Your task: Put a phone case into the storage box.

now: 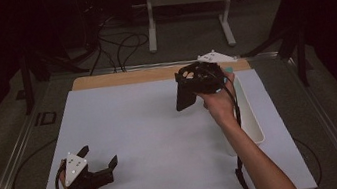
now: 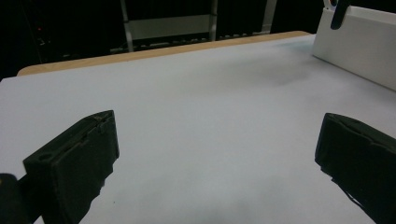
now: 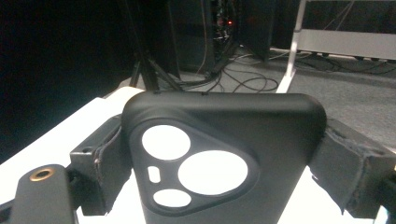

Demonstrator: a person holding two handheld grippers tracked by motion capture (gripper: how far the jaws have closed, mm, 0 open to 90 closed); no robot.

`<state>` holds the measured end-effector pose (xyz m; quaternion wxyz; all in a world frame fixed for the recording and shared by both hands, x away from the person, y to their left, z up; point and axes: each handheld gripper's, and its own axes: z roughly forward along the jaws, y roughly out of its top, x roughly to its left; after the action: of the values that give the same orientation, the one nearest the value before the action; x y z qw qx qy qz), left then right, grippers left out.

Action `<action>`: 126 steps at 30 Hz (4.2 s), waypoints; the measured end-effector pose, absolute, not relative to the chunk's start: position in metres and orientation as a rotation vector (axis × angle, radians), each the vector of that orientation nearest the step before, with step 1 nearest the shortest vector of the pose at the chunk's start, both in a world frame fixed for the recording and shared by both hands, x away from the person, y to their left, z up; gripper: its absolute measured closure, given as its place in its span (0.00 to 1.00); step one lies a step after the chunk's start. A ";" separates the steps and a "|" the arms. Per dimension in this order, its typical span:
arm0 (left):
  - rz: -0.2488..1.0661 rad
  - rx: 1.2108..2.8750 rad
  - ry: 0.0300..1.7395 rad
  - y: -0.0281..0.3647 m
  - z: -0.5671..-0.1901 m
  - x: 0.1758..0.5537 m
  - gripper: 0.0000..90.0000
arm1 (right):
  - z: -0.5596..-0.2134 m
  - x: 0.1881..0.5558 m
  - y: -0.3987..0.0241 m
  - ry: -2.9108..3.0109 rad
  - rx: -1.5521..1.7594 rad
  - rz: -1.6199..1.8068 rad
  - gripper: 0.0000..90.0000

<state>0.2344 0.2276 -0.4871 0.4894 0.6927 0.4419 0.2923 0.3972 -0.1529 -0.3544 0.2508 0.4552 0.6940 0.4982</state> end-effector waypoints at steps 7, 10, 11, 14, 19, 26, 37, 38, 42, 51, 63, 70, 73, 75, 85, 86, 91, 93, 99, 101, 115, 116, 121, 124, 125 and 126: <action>0.717 1.686 1.072 0.227 -0.487 0.235 0.00 | -0.352 0.403 -0.163 1.865 1.250 1.331 0.15; 0.719 1.694 1.069 0.227 -0.488 0.235 0.00 | -0.351 0.405 -0.167 1.854 1.257 1.314 0.15; 0.720 1.695 1.069 0.227 -0.488 0.235 0.00 | -0.351 0.406 -0.169 1.849 1.260 1.305 0.15; 0.721 1.696 1.070 0.226 -0.488 0.235 0.00 | -0.350 0.409 -0.174 1.838 1.266 1.292 0.15; 0.720 1.697 1.068 0.227 -0.488 0.235 0.00 | -0.346 0.411 -0.182 1.815 1.279 1.279 0.15; 0.719 1.696 1.069 0.226 -0.488 0.235 0.00 | -0.342 0.413 -0.191 1.789 1.278 1.253 0.15; 0.720 1.696 1.070 0.226 -0.488 0.235 0.01 | -0.341 0.418 -0.203 1.759 1.307 1.230 0.15; 0.721 1.696 1.069 0.226 -0.488 0.235 0.00 | -0.341 0.418 -0.204 1.755 1.312 1.226 0.15; 0.721 1.695 1.070 0.226 -0.488 0.235 0.00 | -0.341 0.421 -0.208 1.744 1.324 1.216 0.15; 0.722 1.693 1.070 0.227 -0.488 0.234 0.01 | -0.340 0.426 -0.221 1.705 1.360 1.192 0.15; 0.721 1.695 1.068 0.226 -0.488 0.235 0.01 | -0.347 0.438 -0.246 1.656 1.424 1.088 0.15; 0.720 1.694 1.068 0.226 -0.488 0.234 0.00 | -0.353 0.443 -0.257 1.627 1.461 1.039 0.15; 0.720 1.693 1.069 0.226 -0.488 0.234 0.01 | -0.357 0.445 -0.260 1.629 1.468 1.010 0.15; 0.720 1.694 1.068 0.226 -0.488 0.234 0.01 | -0.361 0.447 -0.262 1.635 1.484 0.998 0.15; 0.721 1.695 1.068 0.226 -0.488 0.234 0.01 | -0.393 0.454 -0.259 1.695 1.542 0.921 0.15; 0.721 1.696 1.068 0.226 -0.488 0.234 0.01 | -0.396 0.455 -0.258 1.696 1.545 0.919 0.15; 0.721 1.694 1.069 0.226 -0.488 0.234 0.00 | -0.412 0.460 -0.255 1.727 1.565 0.868 0.15; 0.722 1.696 1.068 0.226 -0.488 0.234 0.01 | -0.417 0.462 -0.254 1.745 1.560 0.837 0.15; 0.723 1.701 1.065 0.226 -0.488 0.234 0.00 | -0.424 0.466 -0.253 1.764 1.571 0.825 0.14; 0.723 1.703 1.065 0.226 -0.488 0.234 0.01 | -0.426 0.467 -0.253 1.777 1.575 0.825 0.14; 0.724 1.705 1.067 0.224 -0.488 0.234 0.00 | -0.420 0.462 -0.258 1.749 1.562 0.939 0.10; 0.724 1.703 1.069 0.224 -0.488 0.234 0.01 | -0.419 0.461 -0.258 1.746 1.568 0.956 0.10; 0.723 1.704 1.069 0.225 -0.488 0.234 0.01 | -0.417 0.452 -0.259 1.759 1.547 0.988 0.10; 0.723 1.704 1.070 0.225 -0.488 0.234 0.00 | -0.415 0.446 -0.260 1.782 1.551 1.006 0.10; 0.725 1.704 1.070 0.225 -0.488 0.234 0.01 | -0.415 0.443 -0.260 1.791 1.546 1.001 0.10; 0.728 1.705 1.068 0.225 -0.488 0.234 0.01 | -0.414 0.441 -0.260 1.796 1.542 1.010 0.10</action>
<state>0.2336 0.2245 -0.4878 0.4801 0.6990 0.4379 0.2986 0.4407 -0.2601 -0.4140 0.2800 0.5752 0.6699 0.3768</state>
